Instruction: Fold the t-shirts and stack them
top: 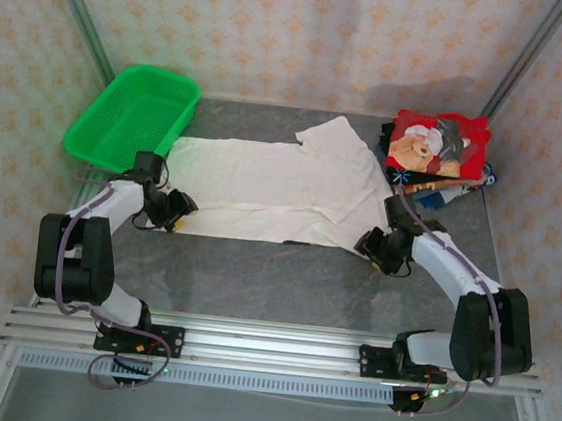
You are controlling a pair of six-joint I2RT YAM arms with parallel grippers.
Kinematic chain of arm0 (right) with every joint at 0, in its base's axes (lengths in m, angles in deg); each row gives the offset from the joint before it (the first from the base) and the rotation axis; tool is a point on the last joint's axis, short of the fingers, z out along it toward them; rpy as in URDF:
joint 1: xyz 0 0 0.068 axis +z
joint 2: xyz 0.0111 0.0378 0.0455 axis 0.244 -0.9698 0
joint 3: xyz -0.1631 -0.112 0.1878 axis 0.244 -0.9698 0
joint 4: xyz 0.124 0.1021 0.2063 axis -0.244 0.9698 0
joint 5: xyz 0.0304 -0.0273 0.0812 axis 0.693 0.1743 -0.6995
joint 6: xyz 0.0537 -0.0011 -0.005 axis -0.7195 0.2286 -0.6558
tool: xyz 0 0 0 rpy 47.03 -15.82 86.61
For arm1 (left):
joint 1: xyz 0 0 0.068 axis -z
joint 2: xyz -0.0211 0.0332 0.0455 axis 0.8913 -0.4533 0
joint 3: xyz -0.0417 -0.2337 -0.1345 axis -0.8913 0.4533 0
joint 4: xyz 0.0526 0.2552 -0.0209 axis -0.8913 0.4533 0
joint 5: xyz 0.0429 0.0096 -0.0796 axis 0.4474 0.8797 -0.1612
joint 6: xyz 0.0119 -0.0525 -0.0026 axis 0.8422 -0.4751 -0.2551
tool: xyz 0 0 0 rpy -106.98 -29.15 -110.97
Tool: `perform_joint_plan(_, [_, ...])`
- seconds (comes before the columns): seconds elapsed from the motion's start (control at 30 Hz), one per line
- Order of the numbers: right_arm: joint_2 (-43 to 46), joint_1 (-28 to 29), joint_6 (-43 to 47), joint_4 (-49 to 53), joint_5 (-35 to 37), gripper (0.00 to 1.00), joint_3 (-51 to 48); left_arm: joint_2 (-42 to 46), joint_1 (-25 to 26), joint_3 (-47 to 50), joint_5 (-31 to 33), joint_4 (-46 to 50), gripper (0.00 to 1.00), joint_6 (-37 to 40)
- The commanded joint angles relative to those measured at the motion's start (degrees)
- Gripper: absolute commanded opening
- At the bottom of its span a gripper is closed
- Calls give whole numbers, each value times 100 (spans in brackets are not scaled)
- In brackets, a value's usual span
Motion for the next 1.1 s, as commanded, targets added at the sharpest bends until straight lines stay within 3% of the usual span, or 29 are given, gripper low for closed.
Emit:
perform_joint_plan(0.0, [-291,-48,-197,-770,348,48,-104,-169,15,122,252,-374,42,-38])
perform_joint_plan(0.1, [-611,-76,-231,-1084,484,40,-12,-400,-2,105,403,-465,41,-38])
perform_joint_plan(0.2, [-954,-158,-113,-921,745,25,243,-647,-34,37,537,-498,39,-47])
perform_joint_plan(0.37, [-1006,-203,242,96,1473,2,786,-878,-150,-198,868,-228,34,32])
perform_joint_plan(0.5, [-672,-207,594,751,2039,0,1020,-999,-328,-272,1196,75,31,135])
perform_joint_plan(0.73, [-483,-210,1219,1785,2318,0,1306,-1143,-504,-262,1396,306,29,356])
perform_joint_plan(1.07, [-84,-206,668,1475,1985,0,325,-624,-411,383,1282,237,32,335])
